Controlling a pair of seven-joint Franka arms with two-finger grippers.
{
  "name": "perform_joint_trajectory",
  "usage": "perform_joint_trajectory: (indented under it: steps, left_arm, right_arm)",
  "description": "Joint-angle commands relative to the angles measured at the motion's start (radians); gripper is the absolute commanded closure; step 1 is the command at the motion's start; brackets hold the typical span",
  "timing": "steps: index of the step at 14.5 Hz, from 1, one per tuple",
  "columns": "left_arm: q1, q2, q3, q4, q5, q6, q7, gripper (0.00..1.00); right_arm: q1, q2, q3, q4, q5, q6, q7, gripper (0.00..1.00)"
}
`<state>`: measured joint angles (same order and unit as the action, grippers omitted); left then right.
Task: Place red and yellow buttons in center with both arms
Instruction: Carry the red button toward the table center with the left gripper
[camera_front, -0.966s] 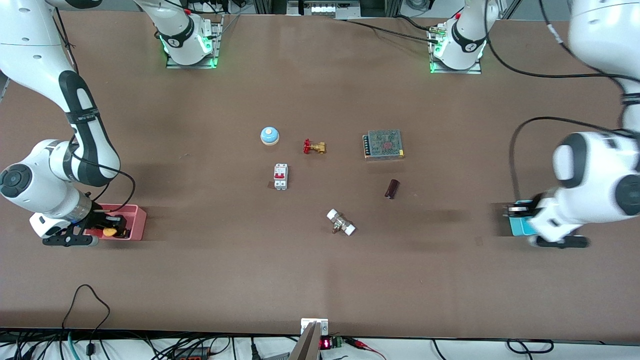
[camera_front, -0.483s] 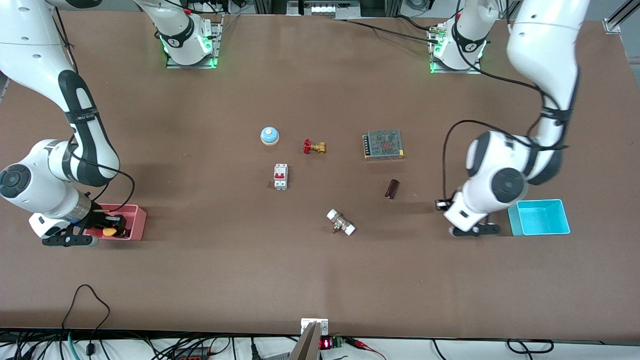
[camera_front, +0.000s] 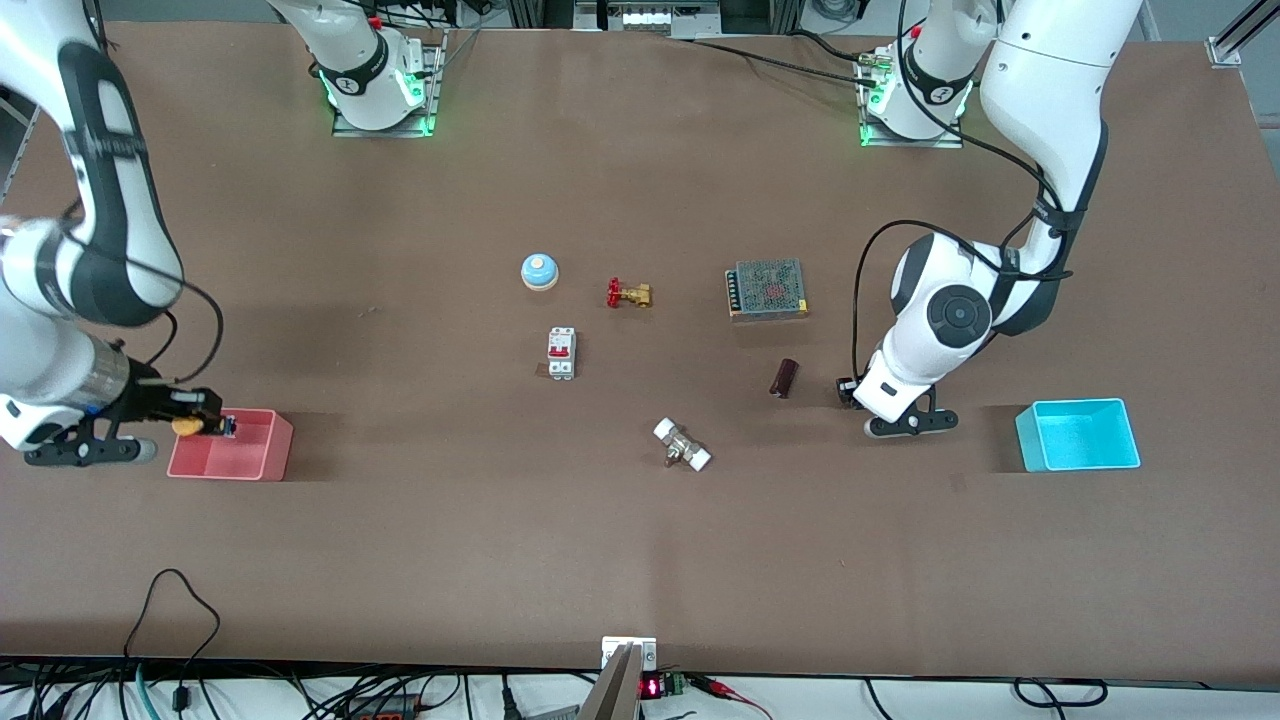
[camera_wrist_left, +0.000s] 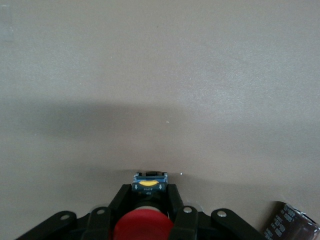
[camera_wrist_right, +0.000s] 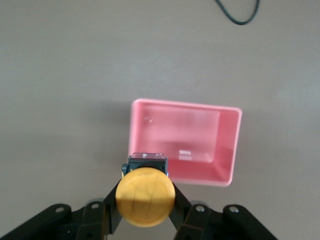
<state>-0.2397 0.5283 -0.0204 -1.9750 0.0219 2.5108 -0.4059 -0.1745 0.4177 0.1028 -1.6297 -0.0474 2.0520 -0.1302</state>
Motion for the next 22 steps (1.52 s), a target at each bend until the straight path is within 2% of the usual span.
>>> perform_joint_trajectory:
  steps: [1,2,3,6,9,11,14,18,20,22]
  left_arm:
    - [-0.012,-0.017,0.007,-0.036,0.006,0.017,-0.016,0.36]
    - [-0.012,-0.017,0.008,-0.033,0.006,0.017,-0.014,0.16]
    - [-0.012,-0.017,0.008,-0.033,0.006,0.017,-0.014,0.00]
    - [-0.012,-0.049,0.008,-0.024,0.006,0.007,-0.005,0.00]
    - [0.000,-0.122,0.019,-0.006,0.016,-0.058,0.005,0.00]
    - [0.028,-0.148,0.023,0.080,0.016,-0.194,0.103,0.00]
    - [0.079,-0.152,0.022,0.279,0.016,-0.453,0.283,0.00]
    - [0.092,-0.209,0.020,0.500,0.016,-0.743,0.361,0.00]
    - [0.086,-0.240,0.017,0.551,0.010,-0.840,0.343,0.00]
    - [0.134,-0.246,0.010,0.611,-0.010,-0.839,0.389,0.00]
  right_arm:
    - [0.021,-0.115,0.058,-0.097,-0.005,-0.056,0.105,0.62]
    - [0.039,-0.131,0.080,-0.123,-0.005,-0.047,0.156,0.62]
    - [0.071,-0.132,0.093,-0.139,-0.009,-0.039,0.219,0.62]
    - [0.197,-0.106,0.095,-0.176,-0.015,0.048,0.377,0.62]
    - [0.254,-0.057,0.095,-0.219,-0.031,0.178,0.399,0.62]
    - [0.276,-0.010,0.095,-0.220,-0.061,0.217,0.400,0.62]
    - [0.286,0.055,0.094,-0.219,-0.120,0.253,0.435,0.62]
    - [0.308,0.113,0.094,-0.217,-0.158,0.306,0.492,0.62]
    - [0.313,0.130,0.094,-0.216,-0.158,0.321,0.497,0.62]
    - [0.311,0.138,0.094,-0.214,-0.158,0.326,0.497,0.61]
